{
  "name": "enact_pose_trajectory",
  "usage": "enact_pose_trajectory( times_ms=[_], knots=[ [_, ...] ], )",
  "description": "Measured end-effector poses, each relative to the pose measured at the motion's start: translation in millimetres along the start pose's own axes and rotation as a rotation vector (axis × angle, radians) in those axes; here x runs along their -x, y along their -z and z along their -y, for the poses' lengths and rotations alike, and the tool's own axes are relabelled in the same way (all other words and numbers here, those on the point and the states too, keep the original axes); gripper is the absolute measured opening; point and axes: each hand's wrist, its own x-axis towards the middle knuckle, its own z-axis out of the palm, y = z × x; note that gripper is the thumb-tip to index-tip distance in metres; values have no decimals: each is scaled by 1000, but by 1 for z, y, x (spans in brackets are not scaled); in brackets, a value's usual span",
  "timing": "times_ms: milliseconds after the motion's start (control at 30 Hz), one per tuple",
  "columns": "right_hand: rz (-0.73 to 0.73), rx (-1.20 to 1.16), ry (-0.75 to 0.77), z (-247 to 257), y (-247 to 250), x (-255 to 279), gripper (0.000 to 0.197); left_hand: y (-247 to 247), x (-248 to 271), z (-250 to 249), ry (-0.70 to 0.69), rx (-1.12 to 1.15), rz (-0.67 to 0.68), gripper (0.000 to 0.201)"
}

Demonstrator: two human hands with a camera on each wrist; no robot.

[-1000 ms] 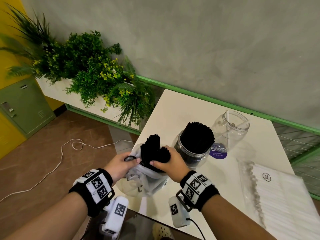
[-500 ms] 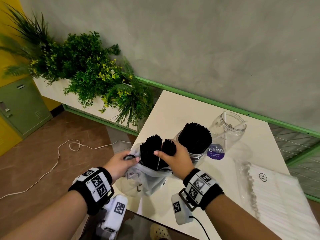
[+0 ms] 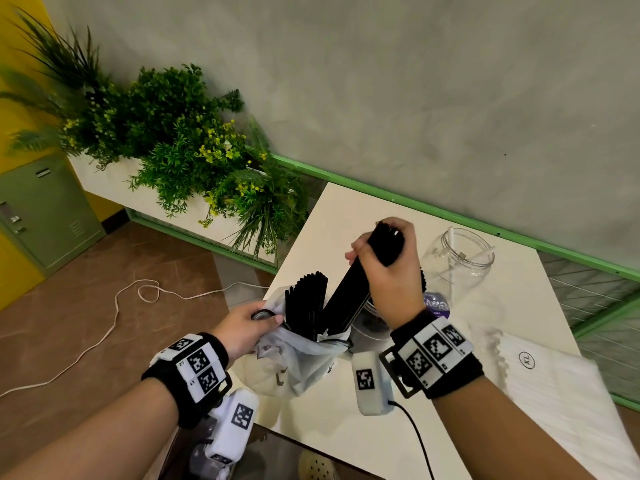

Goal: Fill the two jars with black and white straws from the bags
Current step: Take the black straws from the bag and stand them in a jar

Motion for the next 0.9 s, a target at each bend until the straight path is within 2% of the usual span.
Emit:
enact_pose_trajectory(
  times_ms=[133,300,467,667,900],
  knots=[
    [-22,-10,8,7,0,-5,42,-2,1,-3,-4,6,9,10],
    [-34,-41,-24,16,-3,-4,41,-1,-1,-2,-1,-10,15,14],
    [-67,-110,12,31,3,-14,45,4,-3,0,10,-16,1,15],
    [-78,-61,10,31,12,-20,43,3,-3,-1,16,17,-6,11],
    [-210,-102,24,32,30,-27,44,2,-5,-2,12,-3,4,10]
  ],
)
